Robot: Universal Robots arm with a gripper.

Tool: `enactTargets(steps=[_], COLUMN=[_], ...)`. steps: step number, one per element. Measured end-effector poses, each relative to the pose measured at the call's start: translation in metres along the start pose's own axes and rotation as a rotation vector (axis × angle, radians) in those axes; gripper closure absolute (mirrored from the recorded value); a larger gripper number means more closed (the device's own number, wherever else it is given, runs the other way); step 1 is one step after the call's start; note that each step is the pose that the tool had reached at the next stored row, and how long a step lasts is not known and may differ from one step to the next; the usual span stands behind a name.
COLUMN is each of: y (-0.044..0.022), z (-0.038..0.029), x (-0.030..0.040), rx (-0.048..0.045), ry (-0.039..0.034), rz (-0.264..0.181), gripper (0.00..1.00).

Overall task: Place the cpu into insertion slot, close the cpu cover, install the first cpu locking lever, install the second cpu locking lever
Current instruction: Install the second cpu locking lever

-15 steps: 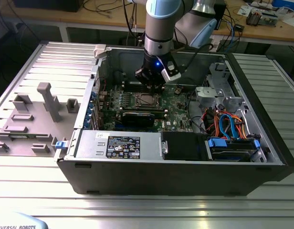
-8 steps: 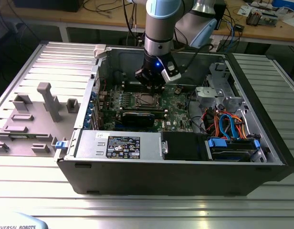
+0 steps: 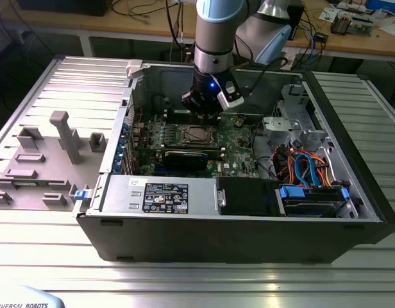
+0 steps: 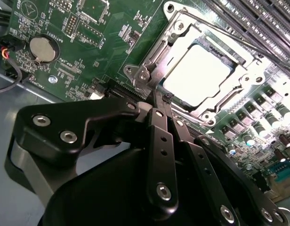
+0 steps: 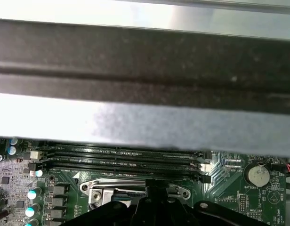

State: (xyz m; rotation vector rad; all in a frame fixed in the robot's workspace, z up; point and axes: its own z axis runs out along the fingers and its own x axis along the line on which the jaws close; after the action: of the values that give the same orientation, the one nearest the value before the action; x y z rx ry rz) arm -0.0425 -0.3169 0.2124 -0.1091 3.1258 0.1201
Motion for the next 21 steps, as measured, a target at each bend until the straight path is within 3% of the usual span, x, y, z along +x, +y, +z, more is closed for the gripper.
enactTargets(steps=[7,21], y=[-0.0074,-0.0094], z=[-0.0005,-0.0007], x=[0.0005,0.0006], rx=[-0.0001,0.0001], ry=[-0.0001,-0.0001], rz=[0.0,0.0], gripper=[0.89,0.89])
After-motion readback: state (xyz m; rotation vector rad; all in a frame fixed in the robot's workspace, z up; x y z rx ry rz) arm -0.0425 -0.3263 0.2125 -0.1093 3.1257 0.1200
